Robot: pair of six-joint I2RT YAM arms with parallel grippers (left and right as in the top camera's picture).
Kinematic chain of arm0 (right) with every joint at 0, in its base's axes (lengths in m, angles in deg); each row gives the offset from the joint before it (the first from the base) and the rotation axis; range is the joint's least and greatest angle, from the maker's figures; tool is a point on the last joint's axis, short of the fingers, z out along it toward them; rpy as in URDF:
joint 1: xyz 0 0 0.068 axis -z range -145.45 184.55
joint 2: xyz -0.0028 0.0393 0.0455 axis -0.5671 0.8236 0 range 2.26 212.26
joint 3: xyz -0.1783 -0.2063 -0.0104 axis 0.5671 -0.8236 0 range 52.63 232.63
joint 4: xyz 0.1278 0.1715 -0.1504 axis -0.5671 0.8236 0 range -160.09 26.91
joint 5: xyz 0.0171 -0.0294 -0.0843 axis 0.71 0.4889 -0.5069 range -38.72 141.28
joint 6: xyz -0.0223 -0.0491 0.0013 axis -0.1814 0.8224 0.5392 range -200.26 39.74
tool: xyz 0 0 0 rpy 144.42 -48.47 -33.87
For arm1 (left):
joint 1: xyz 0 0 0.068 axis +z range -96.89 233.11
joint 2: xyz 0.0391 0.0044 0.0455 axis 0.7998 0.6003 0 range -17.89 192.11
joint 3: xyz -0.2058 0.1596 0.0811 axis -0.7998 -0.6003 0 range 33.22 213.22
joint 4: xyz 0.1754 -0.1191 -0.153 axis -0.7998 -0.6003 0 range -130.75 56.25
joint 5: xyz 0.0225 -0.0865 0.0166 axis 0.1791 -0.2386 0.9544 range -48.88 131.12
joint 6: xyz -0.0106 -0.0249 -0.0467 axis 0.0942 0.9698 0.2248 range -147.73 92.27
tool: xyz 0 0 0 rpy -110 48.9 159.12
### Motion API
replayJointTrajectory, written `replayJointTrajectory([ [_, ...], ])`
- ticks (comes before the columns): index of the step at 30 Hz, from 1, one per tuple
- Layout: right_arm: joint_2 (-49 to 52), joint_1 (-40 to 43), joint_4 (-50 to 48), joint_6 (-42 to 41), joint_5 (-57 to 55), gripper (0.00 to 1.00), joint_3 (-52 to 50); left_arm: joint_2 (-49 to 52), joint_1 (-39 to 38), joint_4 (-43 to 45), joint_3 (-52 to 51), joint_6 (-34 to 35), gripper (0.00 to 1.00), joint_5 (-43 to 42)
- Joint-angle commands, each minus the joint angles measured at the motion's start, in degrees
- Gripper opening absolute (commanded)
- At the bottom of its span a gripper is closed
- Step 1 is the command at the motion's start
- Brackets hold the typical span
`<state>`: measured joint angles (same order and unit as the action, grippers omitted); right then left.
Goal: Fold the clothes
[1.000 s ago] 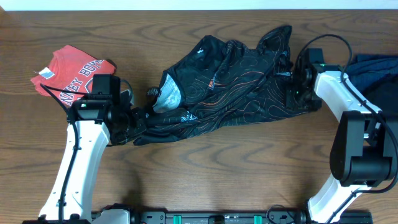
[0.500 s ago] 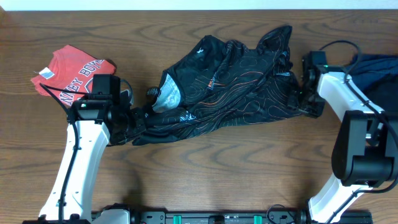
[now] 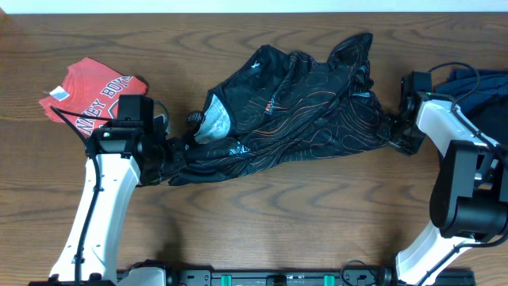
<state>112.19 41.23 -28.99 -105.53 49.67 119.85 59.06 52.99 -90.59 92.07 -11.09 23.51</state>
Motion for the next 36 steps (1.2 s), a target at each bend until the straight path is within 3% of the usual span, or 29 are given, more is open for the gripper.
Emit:
replayJointTrajectory([
  [1,0.59,-0.11,-1.73,-0.81,2.62,0.29,-2.36,0.13,-0.07,-0.31,-0.31,-0.52,0.06,0.74],
  [4,0.59,-0.11,-1.64,-0.81,3.17,0.01,-2.51,0.13,-0.07,-0.35,-0.31,-0.52,0.06,0.72],
  [13,-4.15,1.66,5.09,3.63,4.28,0.01,4.2,-0.46,-0.04,-0.31,2.6,-0.59,0.06,0.72],
  [22,-18.73,7.41,23.56,9.7,5.03,0.01,31.26,-3.78,2.54,-1.25,16.31,-0.5,0.06,0.39],
  [28,-25.14,11.1,29.44,10.75,5.03,0.01,44.83,-8.22,7.5,-1.4,25.11,-0.48,0.06,-6.01],
  [36,-28.48,11.47,32.3,12.11,4.42,0.01,49.64,-14.29,11.34,-1.4,27.06,0.35,0.06,-15.19],
])
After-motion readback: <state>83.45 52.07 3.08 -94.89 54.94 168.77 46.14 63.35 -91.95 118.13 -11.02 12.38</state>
